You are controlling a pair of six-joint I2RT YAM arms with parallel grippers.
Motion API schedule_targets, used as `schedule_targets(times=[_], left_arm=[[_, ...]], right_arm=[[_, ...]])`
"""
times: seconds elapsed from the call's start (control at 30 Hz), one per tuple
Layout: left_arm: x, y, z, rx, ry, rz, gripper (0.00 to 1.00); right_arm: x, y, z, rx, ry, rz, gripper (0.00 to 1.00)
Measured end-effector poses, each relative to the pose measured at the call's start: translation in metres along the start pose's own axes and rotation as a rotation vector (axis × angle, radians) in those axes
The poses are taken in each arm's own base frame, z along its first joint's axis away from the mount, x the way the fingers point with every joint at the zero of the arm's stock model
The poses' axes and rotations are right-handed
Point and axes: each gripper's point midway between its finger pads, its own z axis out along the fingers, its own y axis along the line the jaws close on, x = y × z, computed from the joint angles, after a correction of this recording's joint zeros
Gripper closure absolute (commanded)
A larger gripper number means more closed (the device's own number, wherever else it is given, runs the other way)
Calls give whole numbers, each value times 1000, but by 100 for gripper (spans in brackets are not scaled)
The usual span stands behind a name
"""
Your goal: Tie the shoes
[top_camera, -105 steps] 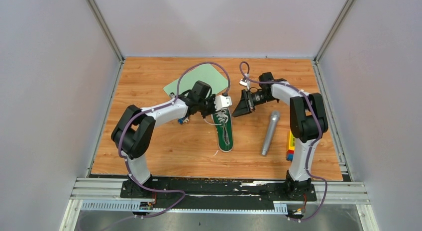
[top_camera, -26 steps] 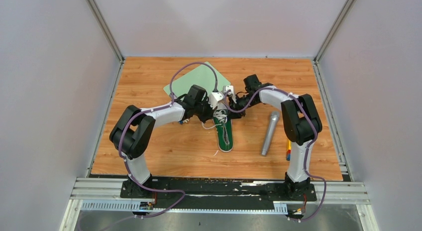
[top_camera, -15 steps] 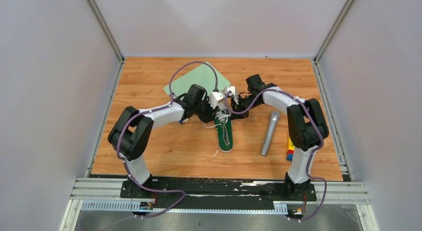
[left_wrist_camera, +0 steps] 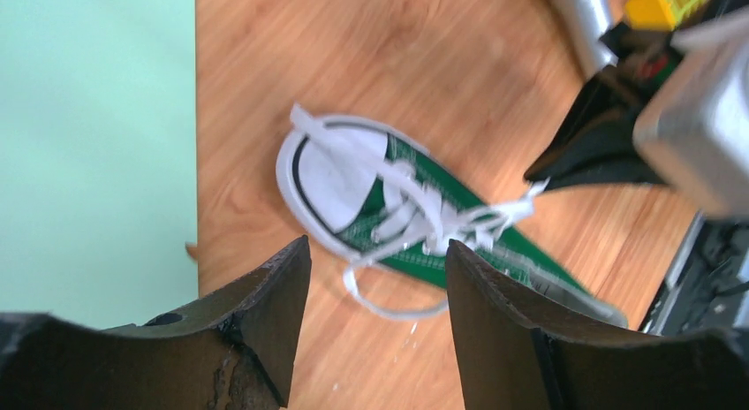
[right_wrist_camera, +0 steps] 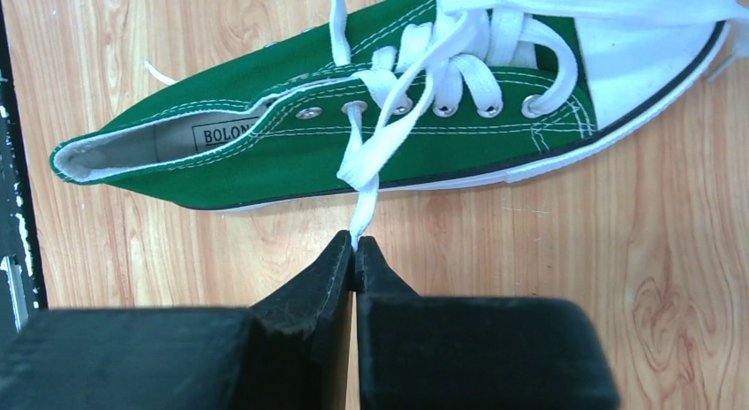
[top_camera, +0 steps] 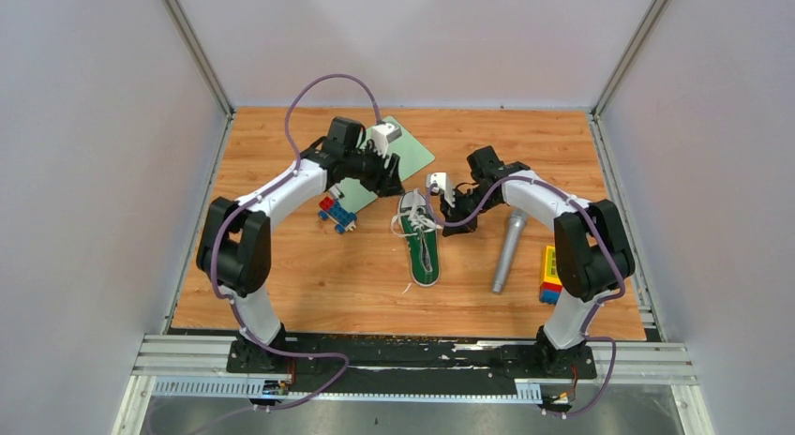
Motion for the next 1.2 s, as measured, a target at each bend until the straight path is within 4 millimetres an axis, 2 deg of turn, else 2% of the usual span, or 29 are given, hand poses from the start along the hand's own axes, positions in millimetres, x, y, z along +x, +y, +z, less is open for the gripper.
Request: schedule_targets(times=[0.1, 0.2, 0.33, 0.5, 0.63, 0.83, 0.9, 0.97, 1.07, 1.13, 1.2], left_arm=[[-24, 5, 15, 23, -22, -74, 34], [-30, 4, 35, 67, -8, -136, 36], [-11, -2, 53, 103, 72, -221, 38], [11, -9, 53, 96, 178, -299, 43], [17, -16, 53, 106, 216, -322, 56], [26, -14, 66, 111, 241, -341, 98], [28, -12, 69, 111, 246, -336, 100], [28, -8, 67, 106, 245, -334, 100], [26, 3, 58, 77, 236, -326, 100], [30, 16, 40, 29, 229, -336, 100], [37, 30, 14, -25, 224, -356, 100]], right_arm=[[1, -3, 0, 16, 7, 20, 100], [1, -3, 0, 23, 11, 41, 100], [1, -3, 0, 26, 9, 65, 100], [-2, -4, 0, 33, 1, 82, 100], [-6, -7, -1, 41, -7, 86, 100], [-7, -8, 0, 46, -9, 89, 100], [-6, -9, -3, 53, -11, 107, 100], [-3, -14, -8, 67, -18, 135, 100], [9, -28, -29, 122, -37, 213, 100], [20, -37, -49, 176, -57, 279, 100], [30, -40, -69, 226, -76, 332, 100]])
